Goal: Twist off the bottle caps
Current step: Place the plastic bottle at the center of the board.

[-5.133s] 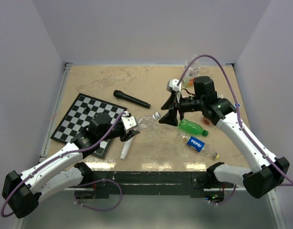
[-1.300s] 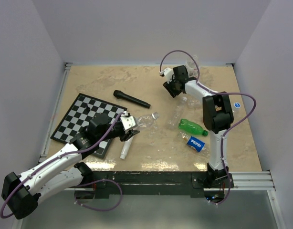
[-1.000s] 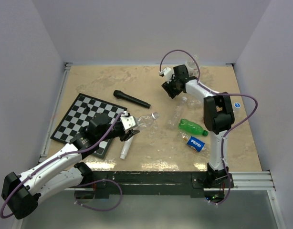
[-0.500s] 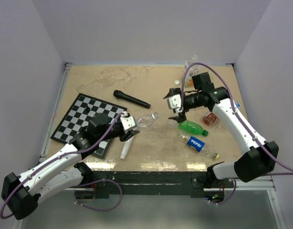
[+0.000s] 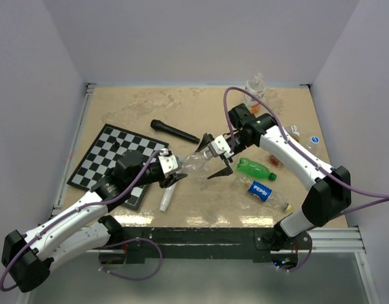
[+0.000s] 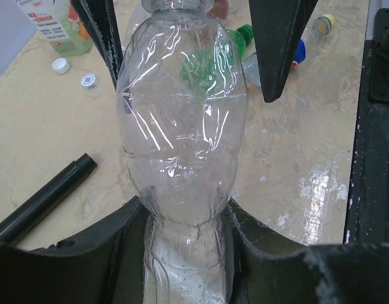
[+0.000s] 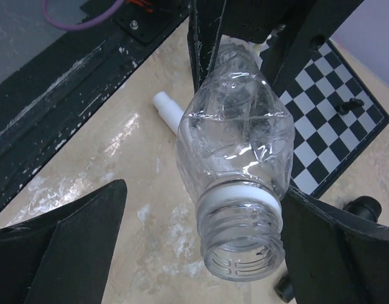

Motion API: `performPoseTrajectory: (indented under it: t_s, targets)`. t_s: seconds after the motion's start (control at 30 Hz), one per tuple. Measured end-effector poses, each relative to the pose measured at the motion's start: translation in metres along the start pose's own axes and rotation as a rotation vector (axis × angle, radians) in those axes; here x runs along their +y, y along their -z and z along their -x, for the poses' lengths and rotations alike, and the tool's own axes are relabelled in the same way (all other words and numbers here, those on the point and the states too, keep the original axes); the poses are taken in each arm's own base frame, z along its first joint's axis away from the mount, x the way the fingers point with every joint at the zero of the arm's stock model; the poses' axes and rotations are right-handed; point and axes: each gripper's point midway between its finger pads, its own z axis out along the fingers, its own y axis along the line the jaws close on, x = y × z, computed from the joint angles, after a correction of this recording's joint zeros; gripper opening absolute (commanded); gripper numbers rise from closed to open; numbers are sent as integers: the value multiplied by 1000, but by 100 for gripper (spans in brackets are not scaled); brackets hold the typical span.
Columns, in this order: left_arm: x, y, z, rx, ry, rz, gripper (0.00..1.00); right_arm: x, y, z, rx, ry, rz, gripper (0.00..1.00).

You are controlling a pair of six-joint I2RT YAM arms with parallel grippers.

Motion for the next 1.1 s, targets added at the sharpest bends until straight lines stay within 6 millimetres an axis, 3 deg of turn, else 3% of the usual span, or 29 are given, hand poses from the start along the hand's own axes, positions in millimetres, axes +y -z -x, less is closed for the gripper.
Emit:
performPoseTrajectory:
  t_s: [0.33,0.5,0.6,0.7,0.77,0.87,0.97,1.03,1.1]
  targets:
    - [-2,1,9,-37,-11,-12,0,-6,-7,27,-123,-73,-1,88]
    - [-3,1,11,-45,-3,-18,0,-9,-10,33,-149,-97,0,77]
    - [-4,1,12,-47,1,-22,0,-11,-11,35,-153,-105,-2,61]
    - [-5,1,12,-48,3,-29,1,-14,-12,36,-153,-121,-8,38]
    - [-5,1,12,-48,10,-29,13,-16,-13,36,-152,-133,-11,28]
    - [-3,2,11,-49,12,-20,37,-15,-16,38,-153,-160,-7,25]
    - [0,3,11,-50,18,-1,69,-19,-16,38,-143,-179,-20,25]
    - [4,6,13,-58,16,30,98,-21,-15,40,-139,-202,-32,25]
    - [12,12,17,-71,11,85,100,-26,-12,41,-127,-229,-56,24]
